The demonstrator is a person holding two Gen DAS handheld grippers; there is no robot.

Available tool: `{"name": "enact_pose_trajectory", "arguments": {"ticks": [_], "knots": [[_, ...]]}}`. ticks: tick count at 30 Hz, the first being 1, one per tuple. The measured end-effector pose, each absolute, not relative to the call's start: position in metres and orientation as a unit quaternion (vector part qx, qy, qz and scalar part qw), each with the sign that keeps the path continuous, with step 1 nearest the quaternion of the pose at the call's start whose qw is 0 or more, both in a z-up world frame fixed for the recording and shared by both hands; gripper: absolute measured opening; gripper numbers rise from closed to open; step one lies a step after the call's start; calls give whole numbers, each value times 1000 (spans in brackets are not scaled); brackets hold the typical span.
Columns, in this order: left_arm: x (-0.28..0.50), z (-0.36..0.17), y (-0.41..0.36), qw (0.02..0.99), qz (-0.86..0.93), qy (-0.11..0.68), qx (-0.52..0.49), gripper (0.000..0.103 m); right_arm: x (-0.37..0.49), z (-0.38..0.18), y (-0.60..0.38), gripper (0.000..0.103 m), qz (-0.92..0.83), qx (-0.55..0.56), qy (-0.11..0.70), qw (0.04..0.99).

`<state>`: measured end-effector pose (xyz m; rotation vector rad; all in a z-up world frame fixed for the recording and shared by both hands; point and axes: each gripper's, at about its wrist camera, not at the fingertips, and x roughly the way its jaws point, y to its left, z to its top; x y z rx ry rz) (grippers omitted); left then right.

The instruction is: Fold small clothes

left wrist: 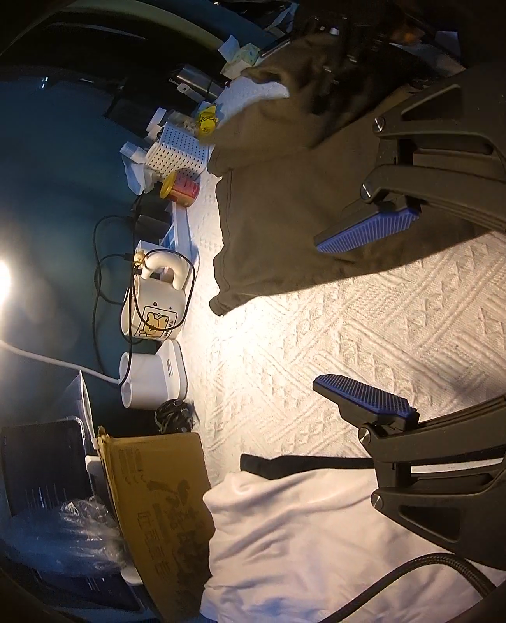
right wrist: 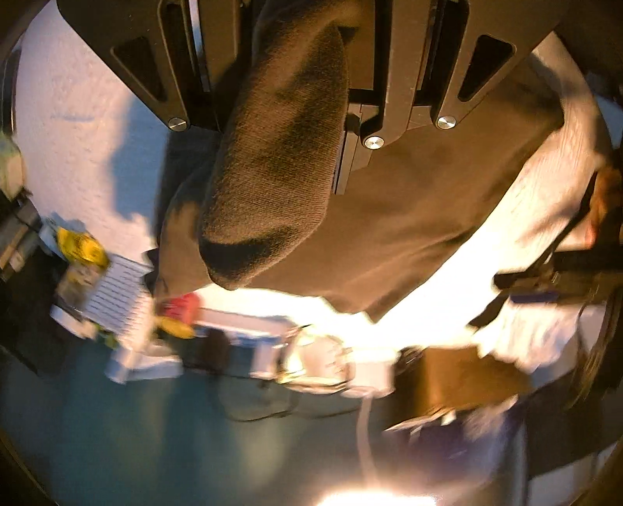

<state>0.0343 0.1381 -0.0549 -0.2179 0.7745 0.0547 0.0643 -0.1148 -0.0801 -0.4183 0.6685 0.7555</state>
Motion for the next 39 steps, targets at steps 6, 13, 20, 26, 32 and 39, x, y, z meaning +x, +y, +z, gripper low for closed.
{"name": "enact_pose_trajectory", "arguments": {"ticks": [6,13,20,26,32,39], "knots": [[27,-55,139,919,31,378,-105,65,39,-86,-90,21,400,-232,304,833],[20,-56,142,917,37,381,-109,65,18,-93,-78,19,440,-239,308,809],[15,-56,144,915,36,385,-115,65,5,-103,-67,23,449,-256,322,793],[12,-49,139,919,35,379,-108,65,-17,-94,-66,31,510,-240,327,759],[12,-40,131,921,34,376,-95,65,-41,-82,-72,46,533,-248,303,750],[26,-40,113,920,17,383,-79,65,-36,-61,-106,47,513,-222,287,778]]}}
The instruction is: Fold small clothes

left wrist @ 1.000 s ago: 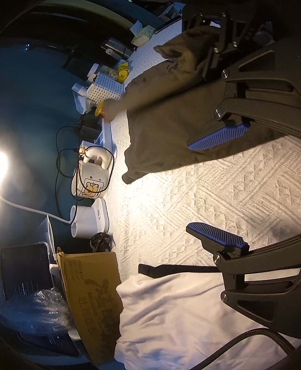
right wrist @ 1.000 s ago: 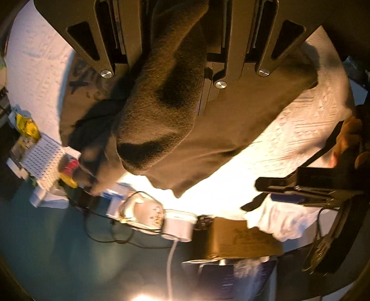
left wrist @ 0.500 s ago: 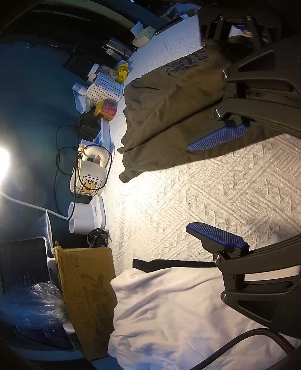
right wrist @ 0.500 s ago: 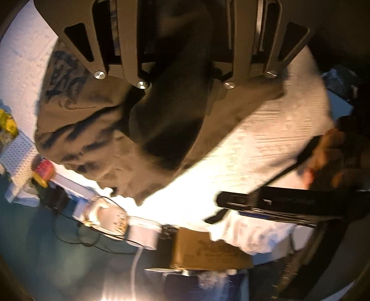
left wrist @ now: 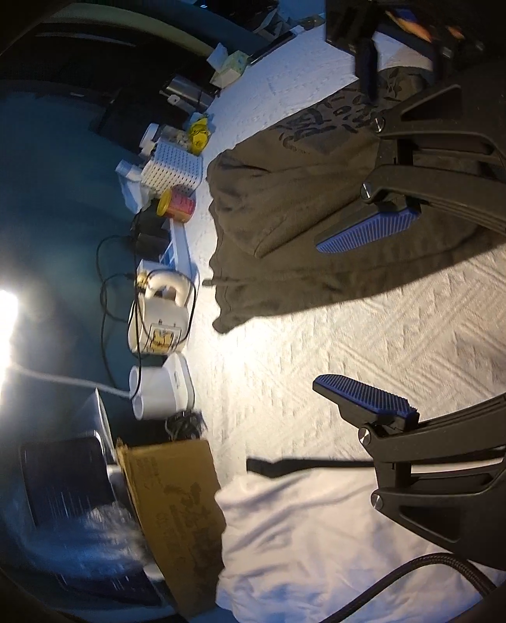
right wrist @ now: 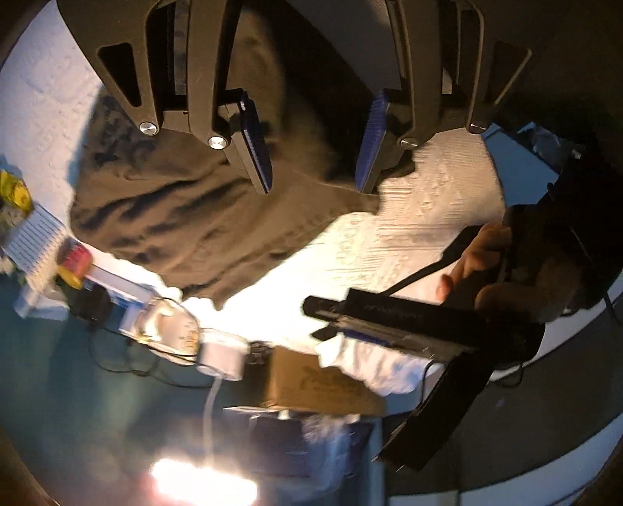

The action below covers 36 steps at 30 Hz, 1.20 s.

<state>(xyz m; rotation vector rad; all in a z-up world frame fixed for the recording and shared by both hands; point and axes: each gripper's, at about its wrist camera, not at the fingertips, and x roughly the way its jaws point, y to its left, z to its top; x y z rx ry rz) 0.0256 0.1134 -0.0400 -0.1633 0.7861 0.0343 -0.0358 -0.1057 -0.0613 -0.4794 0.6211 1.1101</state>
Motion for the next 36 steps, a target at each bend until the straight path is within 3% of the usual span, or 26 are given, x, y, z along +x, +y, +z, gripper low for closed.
{"name": "enact_pose_trajectory", "arguments": {"ticks": [16,30,31,32,33,36], "knots": [[92,-63,69,903,-63,423,-42,65,63,-75,-201,48,374,-140,333,854],[165,-95,86,882,-94,455,-81,64,139,-91,-206,48,330,-103,360,867],[167,-99,88,880,-98,456,-89,61,146,-92,-206,48,327,-100,363,867],[166,-99,88,885,-98,446,-89,43,150,-93,-205,48,325,-98,365,867],[166,-99,88,883,-106,448,-92,18,154,-94,-205,48,324,-95,366,867],[163,-95,81,885,-116,443,-78,9,171,-96,-204,48,323,-78,373,866]]}}
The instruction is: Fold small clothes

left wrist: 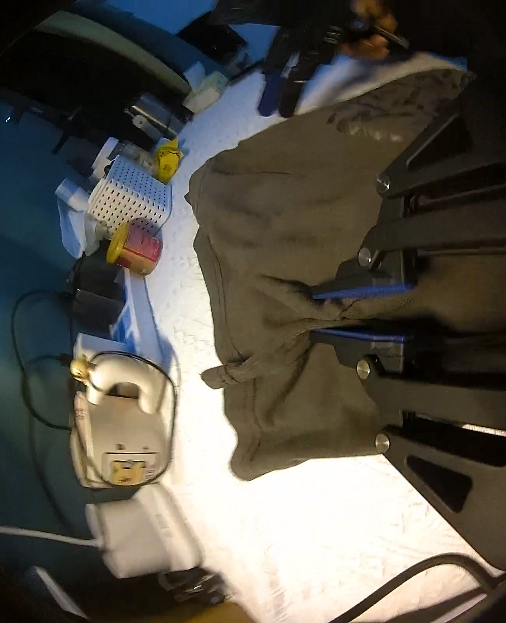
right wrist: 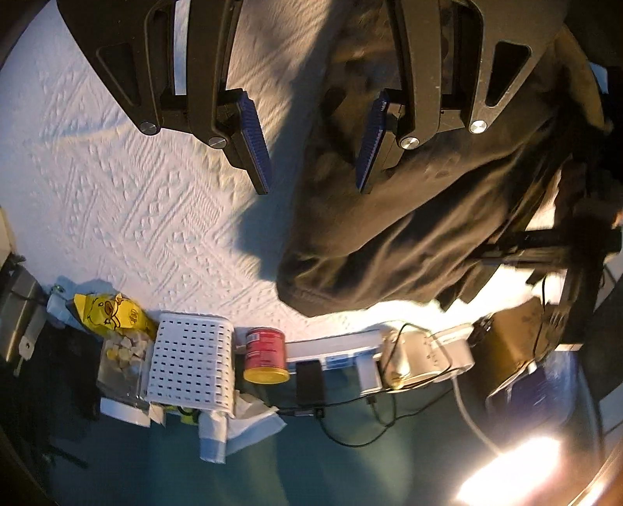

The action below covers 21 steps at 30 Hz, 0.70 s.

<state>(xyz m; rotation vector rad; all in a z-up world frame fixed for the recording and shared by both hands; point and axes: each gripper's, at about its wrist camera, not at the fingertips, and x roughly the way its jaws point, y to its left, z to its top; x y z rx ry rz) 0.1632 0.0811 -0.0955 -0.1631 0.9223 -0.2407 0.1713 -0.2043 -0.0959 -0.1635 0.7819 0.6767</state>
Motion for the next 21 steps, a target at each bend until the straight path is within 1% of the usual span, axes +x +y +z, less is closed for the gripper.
{"name": "enact_pose_trajectory", "arguments": {"ticks": [2,8,15,16,18,19,21], "knots": [[156,-87,79,894,-106,430,-64,8,185,-96,-203,48,321,-66,379,865],[146,-62,97,913,-78,395,-72,7,225,-93,-197,48,320,-20,389,863],[146,-71,111,906,-74,408,-88,7,265,-116,-184,47,353,47,440,825],[146,-74,112,904,-74,411,-91,7,267,-119,-180,42,361,49,444,818],[147,-75,112,903,-76,413,-93,7,269,-121,-170,17,382,48,440,812],[147,-72,112,904,-79,410,-95,7,270,-119,-167,14,381,46,437,813],[145,-67,112,906,-83,403,-96,7,272,-108,-164,13,385,42,417,822]]}}
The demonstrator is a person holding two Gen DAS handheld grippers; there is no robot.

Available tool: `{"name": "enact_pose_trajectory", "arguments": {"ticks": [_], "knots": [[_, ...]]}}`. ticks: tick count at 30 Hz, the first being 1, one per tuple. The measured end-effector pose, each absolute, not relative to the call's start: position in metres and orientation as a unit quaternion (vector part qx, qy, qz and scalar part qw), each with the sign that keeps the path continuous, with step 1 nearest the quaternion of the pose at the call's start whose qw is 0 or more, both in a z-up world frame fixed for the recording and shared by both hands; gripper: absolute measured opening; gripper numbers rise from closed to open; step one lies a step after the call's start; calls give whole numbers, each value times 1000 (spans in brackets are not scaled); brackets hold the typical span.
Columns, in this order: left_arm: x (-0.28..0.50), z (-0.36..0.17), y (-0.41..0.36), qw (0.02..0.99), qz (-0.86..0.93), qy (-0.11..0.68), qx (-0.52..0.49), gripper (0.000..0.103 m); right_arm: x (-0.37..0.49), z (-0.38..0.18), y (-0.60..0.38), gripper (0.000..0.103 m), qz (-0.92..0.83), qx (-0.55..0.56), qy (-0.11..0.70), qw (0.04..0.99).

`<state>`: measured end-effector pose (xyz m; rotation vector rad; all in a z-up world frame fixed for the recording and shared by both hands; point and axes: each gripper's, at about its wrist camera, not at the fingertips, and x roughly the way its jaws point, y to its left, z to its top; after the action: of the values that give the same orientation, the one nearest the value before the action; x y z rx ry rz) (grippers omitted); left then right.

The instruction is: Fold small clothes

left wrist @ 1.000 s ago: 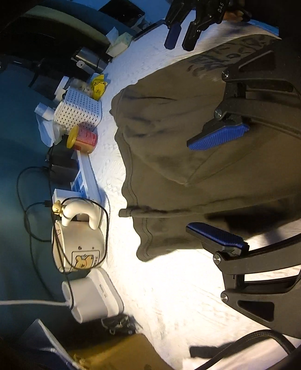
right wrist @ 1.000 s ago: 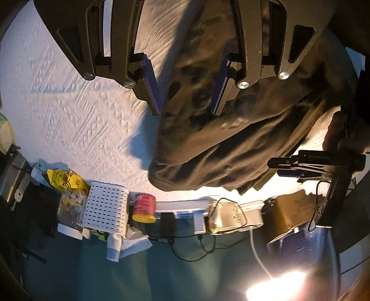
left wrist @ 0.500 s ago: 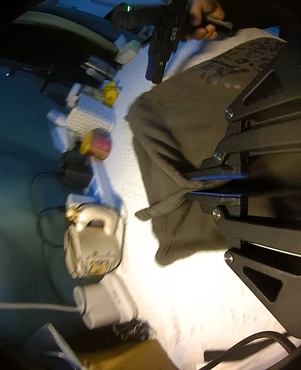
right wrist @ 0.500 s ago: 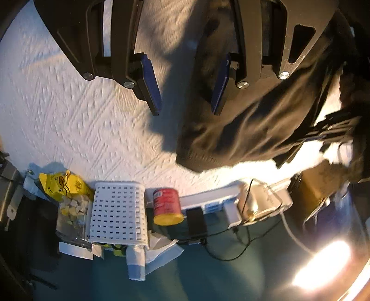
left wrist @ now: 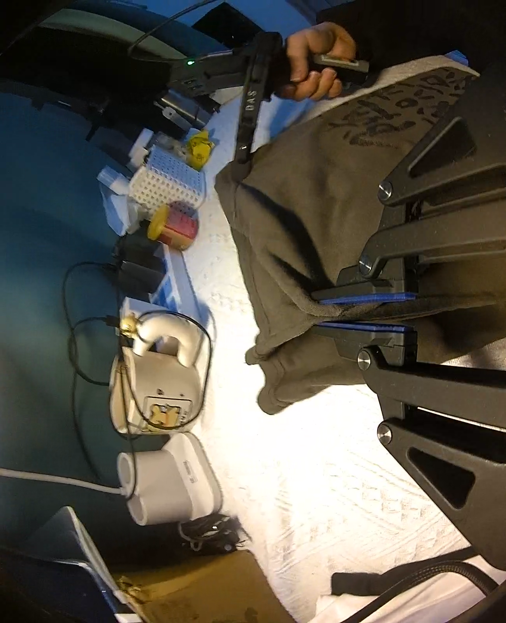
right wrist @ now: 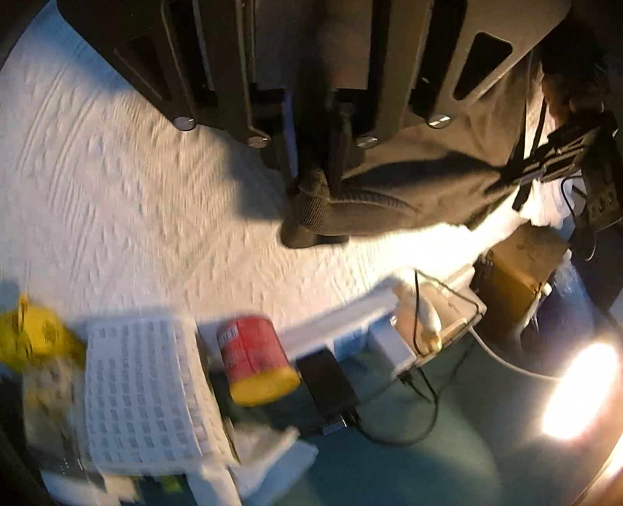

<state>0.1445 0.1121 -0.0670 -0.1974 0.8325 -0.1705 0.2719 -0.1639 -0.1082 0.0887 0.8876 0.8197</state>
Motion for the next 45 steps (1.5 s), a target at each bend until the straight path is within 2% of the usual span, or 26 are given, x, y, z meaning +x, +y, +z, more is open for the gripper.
{"name": "enact_pose_trajectory", "arguments": {"ticks": [4,7,9,11,13,16,18,19,31,45], "knots": [[152,-78,119,901,-70,416,-101,7,274,-89,-158,13,392,25,385,835],[156,-92,121,894,-64,431,-106,7,279,-96,-148,13,386,6,389,836],[155,-94,120,892,-59,435,-104,13,281,-103,-143,14,377,-7,393,839],[155,-92,122,889,-53,443,-108,13,280,-108,-138,15,362,-30,395,844],[152,-88,123,887,-44,447,-108,17,277,-107,-137,19,353,-46,396,847],[142,-79,122,890,-36,441,-108,31,267,-100,-141,19,327,-73,381,862],[133,-73,122,894,-34,434,-110,46,261,-96,-147,19,316,-79,374,869],[128,-70,121,895,-35,429,-112,48,257,-92,-152,19,312,-76,371,871],[78,-50,86,893,-80,429,-111,49,202,-79,-196,19,300,-58,366,879],[15,-68,46,867,-141,461,-125,49,129,-90,-218,19,302,-52,381,872]]}}
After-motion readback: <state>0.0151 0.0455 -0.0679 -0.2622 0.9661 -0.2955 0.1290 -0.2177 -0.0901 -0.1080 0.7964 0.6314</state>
